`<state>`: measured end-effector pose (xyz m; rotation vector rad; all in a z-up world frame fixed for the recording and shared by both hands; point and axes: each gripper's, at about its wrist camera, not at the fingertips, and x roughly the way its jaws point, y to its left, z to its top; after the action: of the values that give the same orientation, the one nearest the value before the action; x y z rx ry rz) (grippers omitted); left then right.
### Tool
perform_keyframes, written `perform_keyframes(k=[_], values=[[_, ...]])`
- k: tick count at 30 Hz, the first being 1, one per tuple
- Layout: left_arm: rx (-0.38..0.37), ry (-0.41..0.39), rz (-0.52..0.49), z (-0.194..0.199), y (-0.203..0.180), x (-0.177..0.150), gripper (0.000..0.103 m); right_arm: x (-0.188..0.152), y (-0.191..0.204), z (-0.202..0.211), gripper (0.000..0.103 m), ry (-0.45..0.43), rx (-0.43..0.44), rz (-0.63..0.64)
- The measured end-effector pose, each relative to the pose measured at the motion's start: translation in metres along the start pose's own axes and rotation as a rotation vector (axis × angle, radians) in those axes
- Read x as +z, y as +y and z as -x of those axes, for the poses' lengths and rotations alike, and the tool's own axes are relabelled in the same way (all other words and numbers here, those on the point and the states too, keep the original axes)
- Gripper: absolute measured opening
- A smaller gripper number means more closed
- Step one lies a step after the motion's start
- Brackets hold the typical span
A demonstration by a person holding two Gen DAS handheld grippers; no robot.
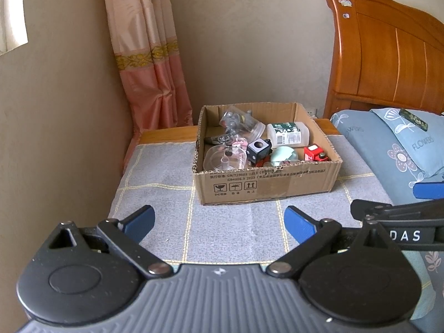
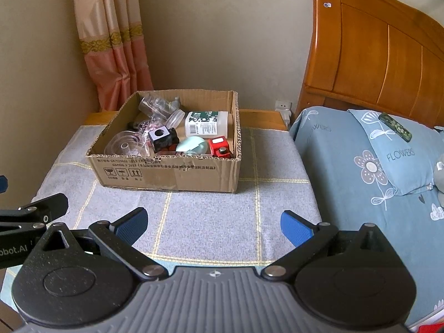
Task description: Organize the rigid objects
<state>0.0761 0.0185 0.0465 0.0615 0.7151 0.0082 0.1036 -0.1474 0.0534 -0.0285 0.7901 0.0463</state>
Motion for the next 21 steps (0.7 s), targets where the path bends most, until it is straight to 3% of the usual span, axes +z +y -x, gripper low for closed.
perform_keyframes(k=[21], values=[[0.000,0.001,0.002,0.0014,-0.0005,0.0010,0.099,0.0006,-0.0009,0.0019,0.103,-0.003,0.002,0.001]])
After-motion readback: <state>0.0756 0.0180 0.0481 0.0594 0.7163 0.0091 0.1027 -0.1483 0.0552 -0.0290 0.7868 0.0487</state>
